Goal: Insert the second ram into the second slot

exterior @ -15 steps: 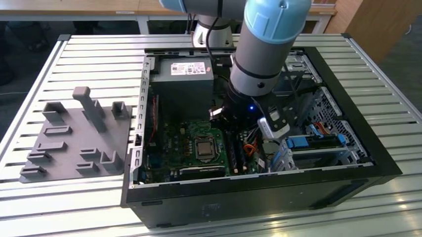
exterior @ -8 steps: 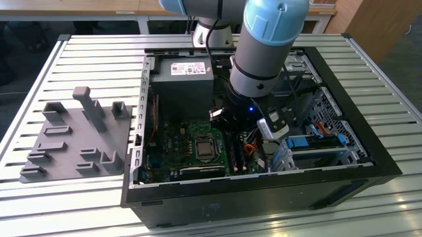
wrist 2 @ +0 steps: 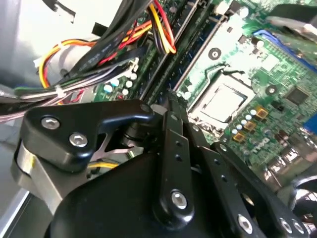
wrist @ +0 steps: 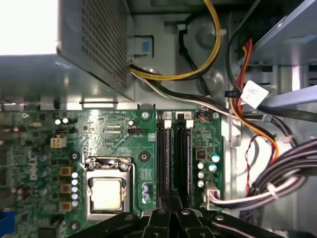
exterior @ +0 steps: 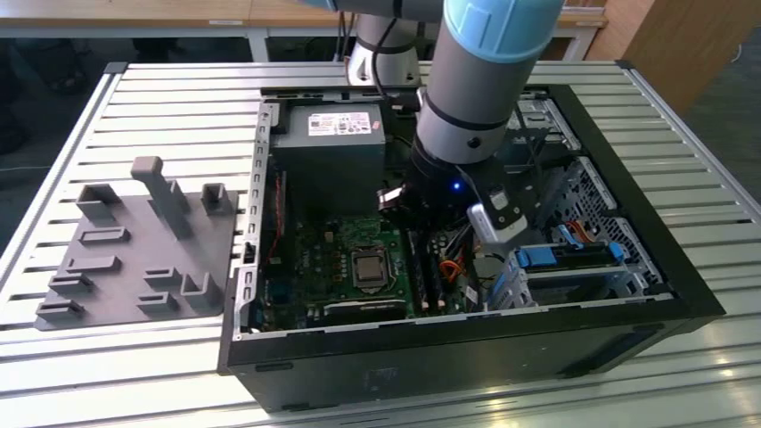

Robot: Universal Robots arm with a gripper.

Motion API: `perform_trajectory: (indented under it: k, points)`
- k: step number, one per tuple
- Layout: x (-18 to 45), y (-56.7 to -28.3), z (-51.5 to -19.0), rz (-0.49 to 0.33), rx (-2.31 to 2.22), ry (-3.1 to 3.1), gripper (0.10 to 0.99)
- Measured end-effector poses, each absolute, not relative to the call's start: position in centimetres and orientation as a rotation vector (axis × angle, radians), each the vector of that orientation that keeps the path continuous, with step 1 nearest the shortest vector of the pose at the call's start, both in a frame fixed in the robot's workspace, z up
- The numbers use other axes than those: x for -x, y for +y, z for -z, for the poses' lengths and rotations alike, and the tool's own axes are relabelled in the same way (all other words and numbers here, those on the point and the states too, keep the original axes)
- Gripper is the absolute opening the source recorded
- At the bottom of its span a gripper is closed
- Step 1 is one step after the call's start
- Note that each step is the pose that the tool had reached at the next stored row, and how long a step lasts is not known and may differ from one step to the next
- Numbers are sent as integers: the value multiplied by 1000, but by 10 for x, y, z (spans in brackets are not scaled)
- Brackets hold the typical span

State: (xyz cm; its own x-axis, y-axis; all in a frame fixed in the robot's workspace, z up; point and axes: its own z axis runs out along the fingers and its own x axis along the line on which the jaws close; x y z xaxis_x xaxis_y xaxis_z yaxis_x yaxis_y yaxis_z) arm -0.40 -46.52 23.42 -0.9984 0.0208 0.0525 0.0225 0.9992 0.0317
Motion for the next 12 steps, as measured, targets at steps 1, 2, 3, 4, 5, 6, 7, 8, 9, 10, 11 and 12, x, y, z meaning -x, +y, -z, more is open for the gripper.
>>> perform_trajectory:
  k: [1,2,3,4,5,6,7,8,9,10,11,12]
  points:
    - [4,-465,-237,49,33,-3089,106]
    - [4,-465,-240,50,33,-3089,106]
    - [4,-465,-243,50,33,-3089,106]
    - [4,-465,-246,50,33,-3089,106]
    - [4,-464,-249,50,33,-3089,106]
    - [4,-464,-251,50,33,-3089,106]
    - [4,-464,-254,50,34,-3089,106]
    - [4,-464,-254,50,34,-3089,106]
    - [4,-464,-254,50,33,-3089,106]
    - [4,-464,-254,51,33,-3089,106]
    - [4,-464,-254,52,33,-3089,106]
    - [4,-464,-254,52,34,-3089,106]
